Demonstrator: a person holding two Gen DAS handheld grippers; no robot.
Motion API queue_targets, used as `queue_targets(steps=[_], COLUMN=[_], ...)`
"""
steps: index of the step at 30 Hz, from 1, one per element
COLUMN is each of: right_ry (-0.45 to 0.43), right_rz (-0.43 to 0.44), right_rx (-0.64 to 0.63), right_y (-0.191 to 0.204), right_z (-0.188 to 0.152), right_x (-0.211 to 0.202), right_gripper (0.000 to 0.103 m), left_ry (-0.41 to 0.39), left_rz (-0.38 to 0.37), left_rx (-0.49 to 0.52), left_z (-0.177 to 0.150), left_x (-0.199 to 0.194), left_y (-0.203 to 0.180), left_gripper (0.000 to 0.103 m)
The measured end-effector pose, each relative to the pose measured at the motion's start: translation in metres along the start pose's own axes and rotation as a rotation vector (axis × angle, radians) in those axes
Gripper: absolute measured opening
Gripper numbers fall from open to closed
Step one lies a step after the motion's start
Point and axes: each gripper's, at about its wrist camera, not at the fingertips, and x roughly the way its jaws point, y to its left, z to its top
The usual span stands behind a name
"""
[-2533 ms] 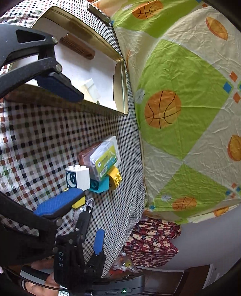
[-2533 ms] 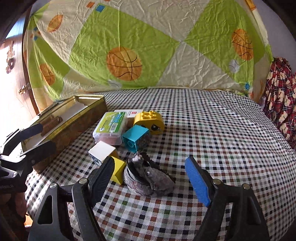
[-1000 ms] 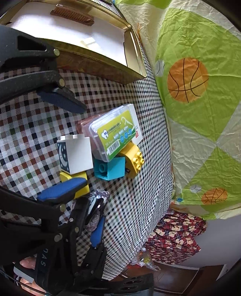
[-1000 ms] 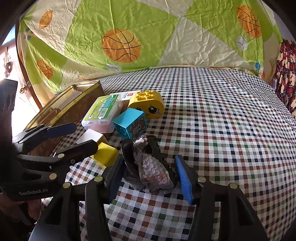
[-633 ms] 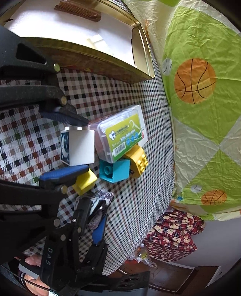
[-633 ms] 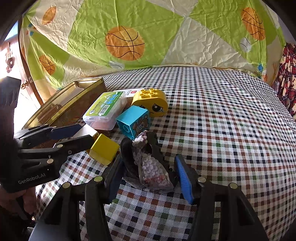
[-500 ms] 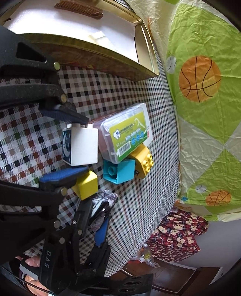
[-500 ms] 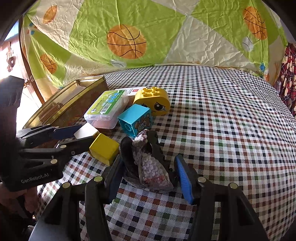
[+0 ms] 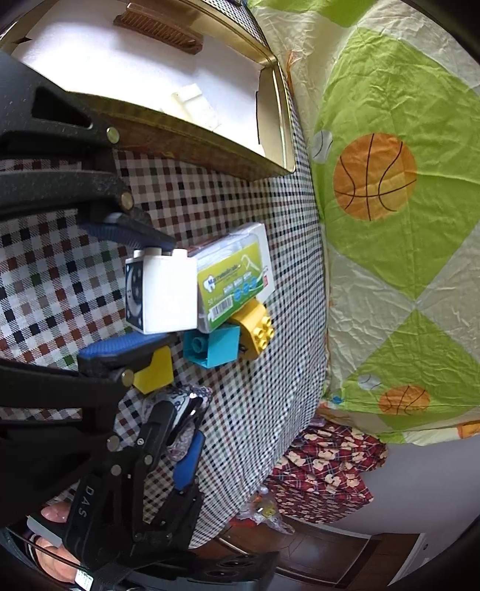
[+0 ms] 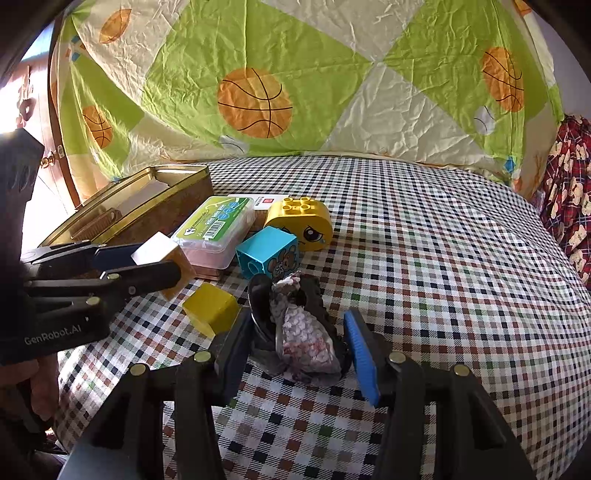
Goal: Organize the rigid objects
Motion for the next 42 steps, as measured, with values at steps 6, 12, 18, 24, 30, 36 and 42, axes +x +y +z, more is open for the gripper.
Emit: queue_targets(steps=[6,12,18,24,30,36,42], right_ry=[0.099,0.058,-0.049,-0.117,-0.184,-0.266,-0.315], right_rz=[0.048,0.000,-0.019,-0.052,-0.070,-0.092,-0.101], right_rx=[-0.001,-0.052,-0.047,-0.050,-0.061,-0.071,-0.072], right_y=[-0.001,0.008,0.008,0.010,0.013,0.015,0.016], right_z=[0.004,0.001,-0.003,-0.003,-0.006,-0.011,-0.014], right_x=[0.016,0.010,-0.007,-0.016,-0.026,-0.037,-0.044], right_gripper=[0.053,0.043,0.043,0.043,0.043,0.043,0.043], left_ry=[-0.033,-0.098,-0.179,-0.218,-0.240,-0.270,-0.293], left_rz=[0.001,0.026,0.055,0.063,0.073,0.083,0.090], left_rx=[-0.007,-0.005,0.000,-0.015,-0.013,-0.012,-0.018], left_z=[0.002,0.000,-0.003,-0.004,-0.006,-0.007,-0.008], left_x=[-0.003,-0.015,-0.029,-0.035,-0.039,-0.045,-0.049], left_y=[0.001,0.000,-0.001,0.003,0.002,0.001,0.002], left_gripper=[0.043,0.043,0.043,0.043,0.043,0.043,0.043])
